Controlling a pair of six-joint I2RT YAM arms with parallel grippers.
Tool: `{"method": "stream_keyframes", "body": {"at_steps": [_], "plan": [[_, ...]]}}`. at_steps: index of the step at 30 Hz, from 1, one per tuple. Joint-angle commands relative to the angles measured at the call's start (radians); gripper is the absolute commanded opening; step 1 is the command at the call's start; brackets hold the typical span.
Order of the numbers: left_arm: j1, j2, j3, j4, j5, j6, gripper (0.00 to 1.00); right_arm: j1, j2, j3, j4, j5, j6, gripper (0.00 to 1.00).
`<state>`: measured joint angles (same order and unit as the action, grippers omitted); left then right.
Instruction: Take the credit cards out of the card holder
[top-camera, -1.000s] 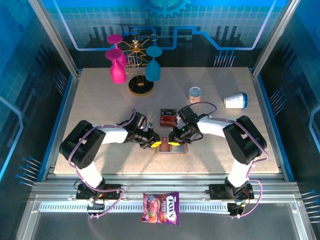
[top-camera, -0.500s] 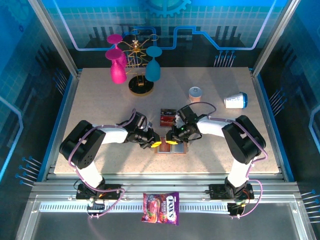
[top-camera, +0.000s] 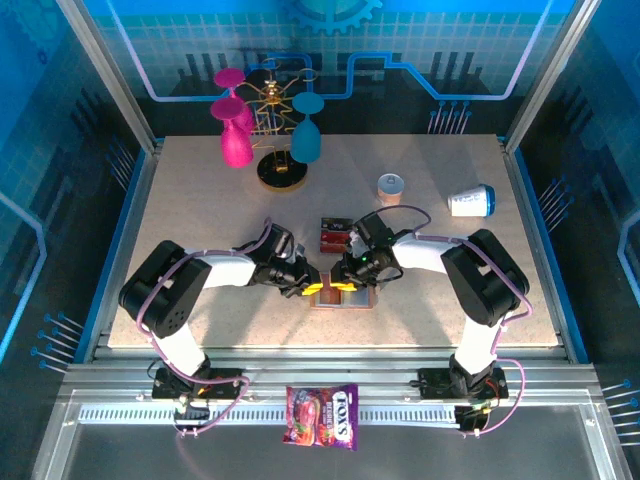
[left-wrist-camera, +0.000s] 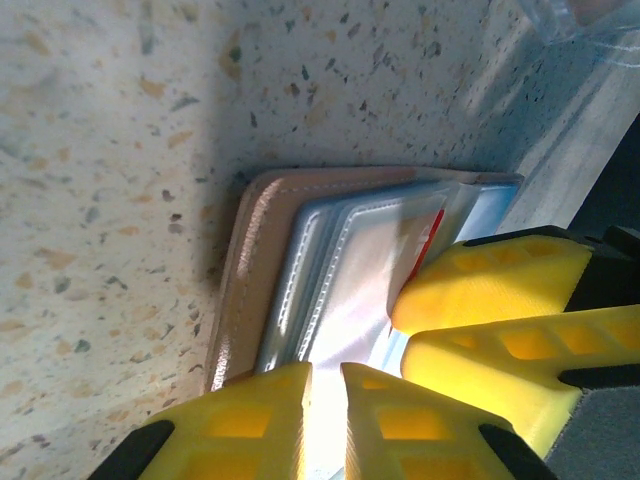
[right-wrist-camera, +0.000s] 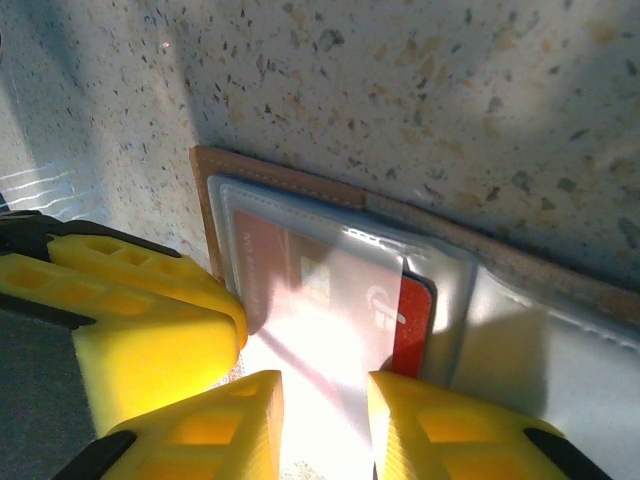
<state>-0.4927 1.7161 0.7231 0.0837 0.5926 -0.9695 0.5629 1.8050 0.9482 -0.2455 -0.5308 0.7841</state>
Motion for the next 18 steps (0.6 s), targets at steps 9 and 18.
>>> {"method": "stream_keyframes", "body": {"at_steps": [9, 18], "plan": [[0.008, 0.023, -0.016, -0.026, 0.008, 0.008, 0.16, 0.014, -0.027, 0.021, -0.105, 0.055, -0.031, 0.35], [0.008, 0.033, -0.036, -0.022, 0.002, 0.008, 0.16, 0.014, -0.044, 0.024, -0.123, 0.064, -0.037, 0.37]]}}
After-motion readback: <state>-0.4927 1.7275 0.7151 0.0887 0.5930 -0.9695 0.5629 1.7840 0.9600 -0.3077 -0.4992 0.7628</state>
